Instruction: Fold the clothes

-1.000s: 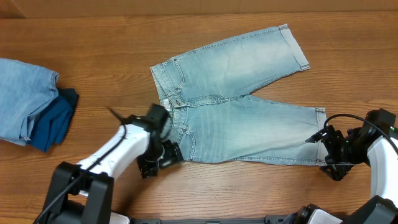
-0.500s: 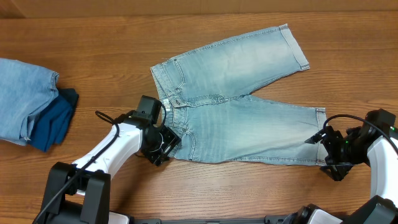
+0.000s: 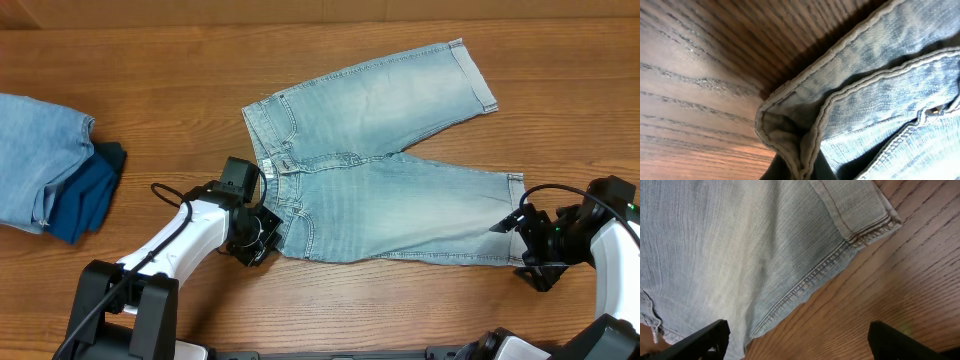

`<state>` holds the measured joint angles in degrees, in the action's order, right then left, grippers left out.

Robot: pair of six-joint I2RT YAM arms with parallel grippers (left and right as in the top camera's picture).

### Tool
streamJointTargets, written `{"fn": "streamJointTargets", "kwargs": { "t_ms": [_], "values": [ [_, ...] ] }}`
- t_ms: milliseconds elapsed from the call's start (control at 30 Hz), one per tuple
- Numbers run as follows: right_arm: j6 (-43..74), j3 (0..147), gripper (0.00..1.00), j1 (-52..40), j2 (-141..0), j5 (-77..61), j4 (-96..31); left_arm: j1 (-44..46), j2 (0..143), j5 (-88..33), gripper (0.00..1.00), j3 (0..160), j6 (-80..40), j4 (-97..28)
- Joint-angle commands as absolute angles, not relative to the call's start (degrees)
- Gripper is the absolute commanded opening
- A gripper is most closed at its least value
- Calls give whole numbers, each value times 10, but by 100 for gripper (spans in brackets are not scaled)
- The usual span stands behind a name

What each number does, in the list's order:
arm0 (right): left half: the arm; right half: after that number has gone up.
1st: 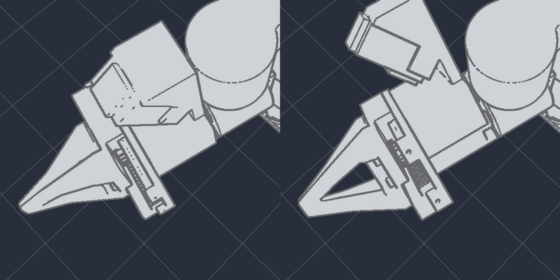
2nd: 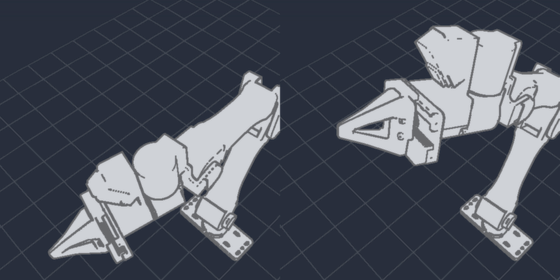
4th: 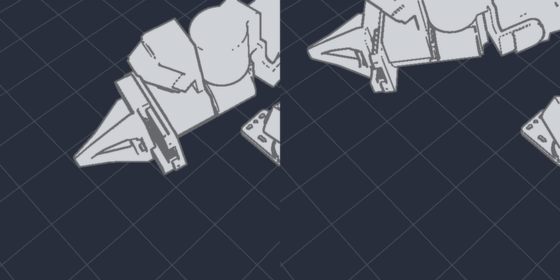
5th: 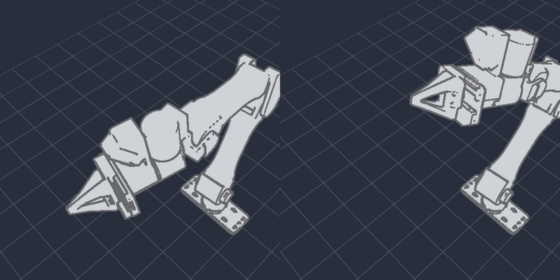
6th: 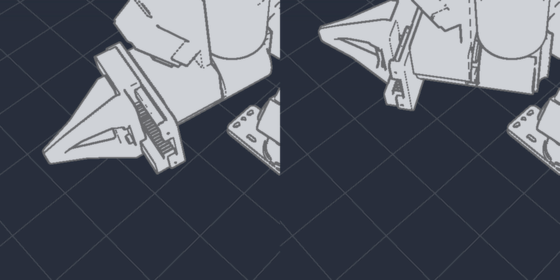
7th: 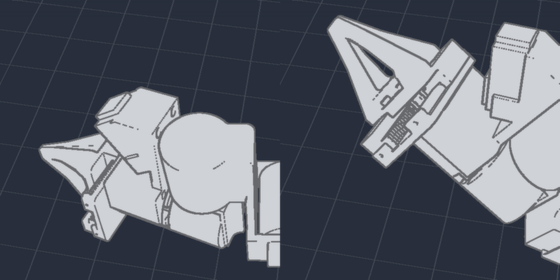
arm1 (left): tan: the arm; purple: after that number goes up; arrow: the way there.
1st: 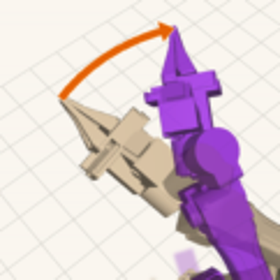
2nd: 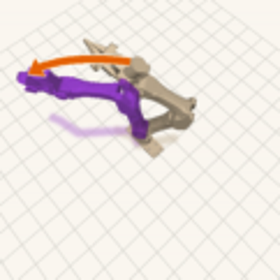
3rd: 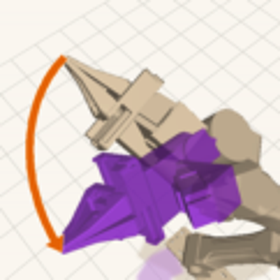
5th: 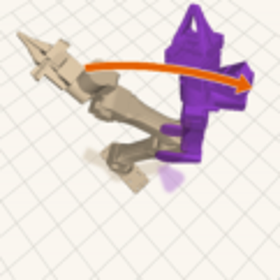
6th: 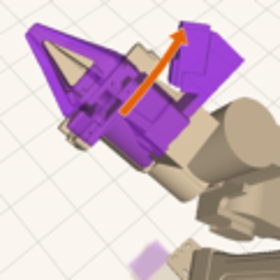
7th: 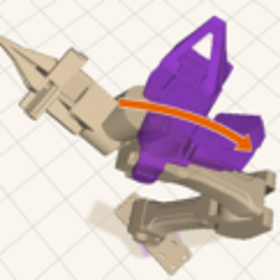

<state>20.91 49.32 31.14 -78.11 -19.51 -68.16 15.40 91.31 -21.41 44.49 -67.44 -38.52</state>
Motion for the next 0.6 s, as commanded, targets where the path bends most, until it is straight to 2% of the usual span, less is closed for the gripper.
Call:
{"fn": "streamJointTargets", "kwargs": {
  "t_ms": [0, 233, 400, 567],
  "values": [
    [205, 490, 93, 314, -774, -197, -680, 157, 910, -207, 4, 439, -663, -371],
    [192, 490, 91, 314, -774, -189, -680, 157, 864, -221, 4, 531, -499, -391],
    [194, 490, 91, 314, -774, -190, -706, 157, 807, -176, 4, 580, -495, -427],
    [243, 458, 89, 314, -774, -198, -709, 158, 793, -173, 4, 580, -491, -441]
  ]
}}
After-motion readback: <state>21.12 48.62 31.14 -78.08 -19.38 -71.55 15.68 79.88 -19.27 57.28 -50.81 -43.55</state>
